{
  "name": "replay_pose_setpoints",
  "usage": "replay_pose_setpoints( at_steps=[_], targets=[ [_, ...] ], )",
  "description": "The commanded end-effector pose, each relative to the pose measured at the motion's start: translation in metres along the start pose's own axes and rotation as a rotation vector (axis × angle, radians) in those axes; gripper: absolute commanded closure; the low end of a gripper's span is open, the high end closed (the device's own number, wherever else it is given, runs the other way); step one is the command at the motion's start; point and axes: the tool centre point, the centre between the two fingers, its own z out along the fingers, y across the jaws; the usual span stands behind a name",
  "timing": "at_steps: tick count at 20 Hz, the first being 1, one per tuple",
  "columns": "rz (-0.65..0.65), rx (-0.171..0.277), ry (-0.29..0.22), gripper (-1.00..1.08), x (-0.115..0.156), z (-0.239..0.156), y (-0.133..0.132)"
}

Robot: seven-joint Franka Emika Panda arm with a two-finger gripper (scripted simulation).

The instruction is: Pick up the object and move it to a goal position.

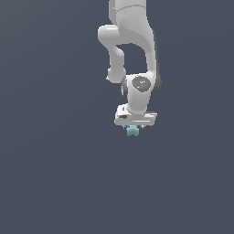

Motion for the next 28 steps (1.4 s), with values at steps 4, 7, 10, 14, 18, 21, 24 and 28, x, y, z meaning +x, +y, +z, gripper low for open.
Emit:
replay_pose_setpoints(
  at_steps=[4,7,10,14,18,21,24,28],
  targets=[
    [0.001,0.0,0.001,-0.92,0.0,0.019,0.0],
    [0.001,0.0,0.001,-0.92,0.0,0.022,0.0],
    [0.001,0.0,0.001,1.08,0.0,0.022,0.0],
    [0.001,0.0,0.001,1.08,0.0,0.022,0.0],
    [0.001,0.0,0.002,1.08,0.0,0.021,-0.001],
    [0.001,0.0,0.002,1.08,0.001,0.019,0.003],
    [0.001,0.0,0.002,1.08,0.003,0.015,0.012],
    [0.001,0.0,0.002,1.08,0.008,0.006,0.034]
  ],
)
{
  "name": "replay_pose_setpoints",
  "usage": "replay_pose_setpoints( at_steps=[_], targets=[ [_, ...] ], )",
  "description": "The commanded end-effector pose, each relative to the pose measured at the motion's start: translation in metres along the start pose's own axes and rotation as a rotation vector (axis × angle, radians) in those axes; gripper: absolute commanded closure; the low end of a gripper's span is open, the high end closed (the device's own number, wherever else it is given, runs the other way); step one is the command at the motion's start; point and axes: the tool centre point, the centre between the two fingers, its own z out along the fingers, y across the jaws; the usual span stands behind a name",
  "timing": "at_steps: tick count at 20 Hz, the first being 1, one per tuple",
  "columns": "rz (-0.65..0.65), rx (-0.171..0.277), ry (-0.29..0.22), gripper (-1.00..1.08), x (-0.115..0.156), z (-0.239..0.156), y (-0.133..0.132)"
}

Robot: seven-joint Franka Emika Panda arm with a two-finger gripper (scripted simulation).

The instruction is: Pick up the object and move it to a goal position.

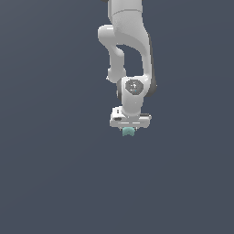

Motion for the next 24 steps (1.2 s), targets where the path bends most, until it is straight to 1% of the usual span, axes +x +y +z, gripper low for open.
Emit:
replay_pose_setpoints(
  at_steps=[1,4,10,14,19,24],
  targets=[
    [0.001,0.0,0.001,1.08,0.004,-0.007,0.017],
    [0.001,0.0,0.001,1.08,0.01,-0.018,0.043],
    [0.001,0.0,0.0,1.08,0.025,-0.045,0.105],
    [0.001,0.0,0.0,1.08,0.034,-0.059,0.138],
    [0.001,0.0,0.0,1.08,0.042,-0.07,0.164],
    [0.001,0.0,0.0,1.08,0.045,-0.073,0.171]
  ],
)
